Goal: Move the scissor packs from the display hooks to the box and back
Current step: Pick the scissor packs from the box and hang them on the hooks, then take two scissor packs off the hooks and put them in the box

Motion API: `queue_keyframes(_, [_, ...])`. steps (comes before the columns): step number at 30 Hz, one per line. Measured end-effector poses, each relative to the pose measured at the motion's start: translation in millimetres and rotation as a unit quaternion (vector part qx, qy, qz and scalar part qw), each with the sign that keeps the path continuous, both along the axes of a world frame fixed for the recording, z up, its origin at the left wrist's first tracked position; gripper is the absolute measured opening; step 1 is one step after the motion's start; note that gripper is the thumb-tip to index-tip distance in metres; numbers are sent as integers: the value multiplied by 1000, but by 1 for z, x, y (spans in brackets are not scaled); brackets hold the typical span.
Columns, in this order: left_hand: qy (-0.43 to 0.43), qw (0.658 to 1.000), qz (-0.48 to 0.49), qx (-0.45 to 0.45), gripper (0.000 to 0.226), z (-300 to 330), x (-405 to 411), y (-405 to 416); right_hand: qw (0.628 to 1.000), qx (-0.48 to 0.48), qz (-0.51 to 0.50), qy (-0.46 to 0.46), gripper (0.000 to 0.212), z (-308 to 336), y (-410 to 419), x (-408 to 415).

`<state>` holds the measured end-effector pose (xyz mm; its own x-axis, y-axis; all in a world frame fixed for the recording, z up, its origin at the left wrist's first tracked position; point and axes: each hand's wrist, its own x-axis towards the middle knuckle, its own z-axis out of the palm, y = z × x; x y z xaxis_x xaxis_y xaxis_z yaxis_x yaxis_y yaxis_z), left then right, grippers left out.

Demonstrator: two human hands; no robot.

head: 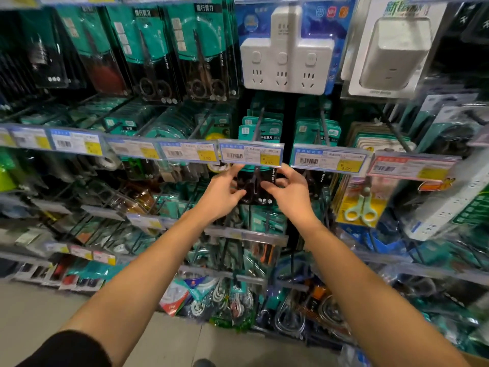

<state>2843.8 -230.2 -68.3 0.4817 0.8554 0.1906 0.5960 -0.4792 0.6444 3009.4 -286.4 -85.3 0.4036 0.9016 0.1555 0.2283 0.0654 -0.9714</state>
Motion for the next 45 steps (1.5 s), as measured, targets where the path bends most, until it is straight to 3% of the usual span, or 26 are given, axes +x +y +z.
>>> queue_keyframes(4, [71,997,-36,1,78,5,-1,-6,1000,15,18,5,45,5,-9,-1])
queue_keyframes(8, [191,981,-17,28,76,1,-2,-23,982,-68,35,-171,57,9,-32,-5])
queue_keyframes(10, [277,957,9,82,70,-3,-5,-43,950,-140,35,-276,65,5,-47,-11])
queue_keyframes(13, [359,926,29,113,66,-8,-9,-80,866,-187,34,-462,68,-2,-82,-24])
queue_keyframes(16, [383,917,20,110,66,-18,-16,-126,825,-191,44,-530,70,-12,-128,-35])
queue_keyframes(28, [367,923,-59,103,65,-57,-10,-331,810,-258,20,-526,73,-58,-333,-37])
queue_keyframes(35, [303,931,-132,156,60,-54,33,-413,792,-298,-34,-532,64,-59,-442,3])
queue_keyframes(45, [287,906,-234,205,59,-64,108,-507,768,-393,-103,-495,64,-65,-574,61])
